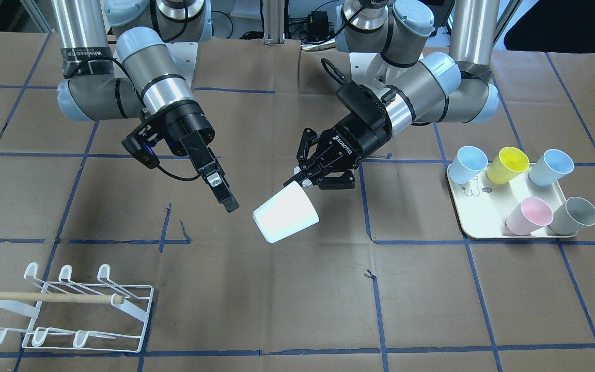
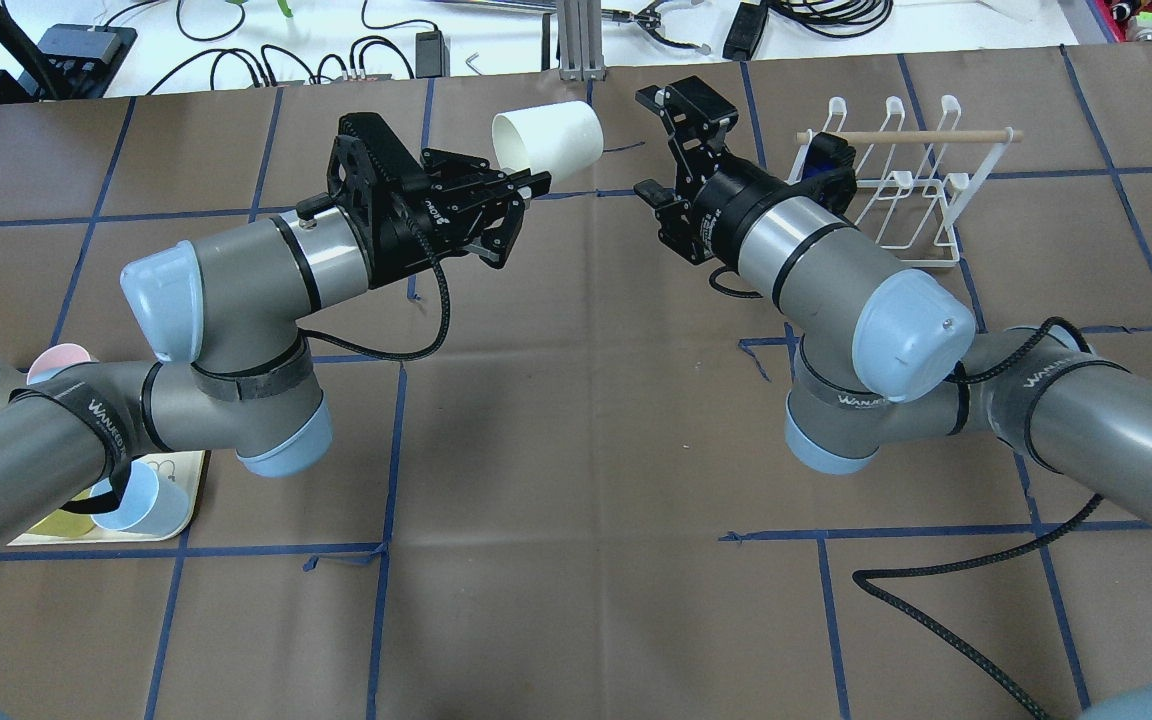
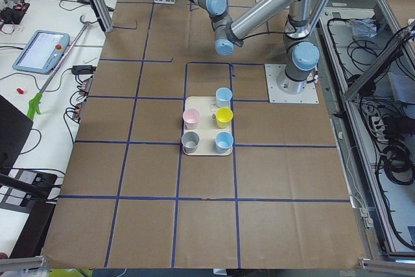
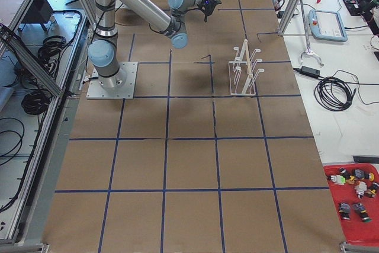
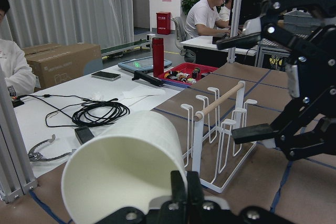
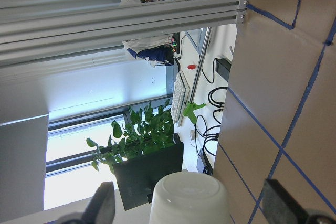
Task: Transfer IKEA cup to right arm and place on rack
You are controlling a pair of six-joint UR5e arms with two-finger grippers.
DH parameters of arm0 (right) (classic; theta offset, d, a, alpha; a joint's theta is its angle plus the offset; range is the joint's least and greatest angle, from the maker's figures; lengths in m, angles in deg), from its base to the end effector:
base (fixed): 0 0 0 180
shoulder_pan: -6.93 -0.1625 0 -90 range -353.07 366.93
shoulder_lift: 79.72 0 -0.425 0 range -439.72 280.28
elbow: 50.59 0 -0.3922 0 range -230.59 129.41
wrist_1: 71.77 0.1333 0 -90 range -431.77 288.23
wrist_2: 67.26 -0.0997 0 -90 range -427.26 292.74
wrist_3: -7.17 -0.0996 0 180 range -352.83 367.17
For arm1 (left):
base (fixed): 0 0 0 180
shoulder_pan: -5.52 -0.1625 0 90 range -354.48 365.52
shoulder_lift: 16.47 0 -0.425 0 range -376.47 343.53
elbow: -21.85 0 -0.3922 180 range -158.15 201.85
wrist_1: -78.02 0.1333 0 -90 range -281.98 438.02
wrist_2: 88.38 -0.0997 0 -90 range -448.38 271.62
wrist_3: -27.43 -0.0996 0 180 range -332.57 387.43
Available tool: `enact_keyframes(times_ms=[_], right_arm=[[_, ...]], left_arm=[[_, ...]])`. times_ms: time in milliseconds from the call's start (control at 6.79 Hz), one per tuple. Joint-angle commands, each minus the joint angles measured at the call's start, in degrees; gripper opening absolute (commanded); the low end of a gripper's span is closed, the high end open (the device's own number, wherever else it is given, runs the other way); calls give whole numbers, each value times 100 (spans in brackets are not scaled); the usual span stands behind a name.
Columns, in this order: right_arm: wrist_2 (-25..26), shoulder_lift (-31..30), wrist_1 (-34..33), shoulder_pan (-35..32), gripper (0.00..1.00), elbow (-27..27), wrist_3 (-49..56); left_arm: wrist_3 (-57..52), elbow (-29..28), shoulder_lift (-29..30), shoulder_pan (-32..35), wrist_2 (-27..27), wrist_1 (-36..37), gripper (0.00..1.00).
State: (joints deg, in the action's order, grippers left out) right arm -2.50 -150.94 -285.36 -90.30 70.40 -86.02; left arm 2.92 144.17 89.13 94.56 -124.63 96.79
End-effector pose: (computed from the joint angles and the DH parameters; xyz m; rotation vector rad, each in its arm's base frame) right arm 0.2379 -0.4783 0.3361 1.0266 1.5550 -0.5671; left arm -0.2056 -0.4806 0.3391 -1.0214 -1.8931 1.4113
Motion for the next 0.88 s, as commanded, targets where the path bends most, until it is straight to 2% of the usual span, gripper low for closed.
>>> enact_keyframes(times_ms=[0,442,736], right_arm=[[-8,205,2,-165,100,-190,-14],[-8,345,2,-173,100,-268,-6],[9,512,72,-295,100,-566,-14]], left_arm=[[26,11,83,43,5,135,0],[166,11,109,52,22,232,0],[166,28,109,52,22,241,0]])
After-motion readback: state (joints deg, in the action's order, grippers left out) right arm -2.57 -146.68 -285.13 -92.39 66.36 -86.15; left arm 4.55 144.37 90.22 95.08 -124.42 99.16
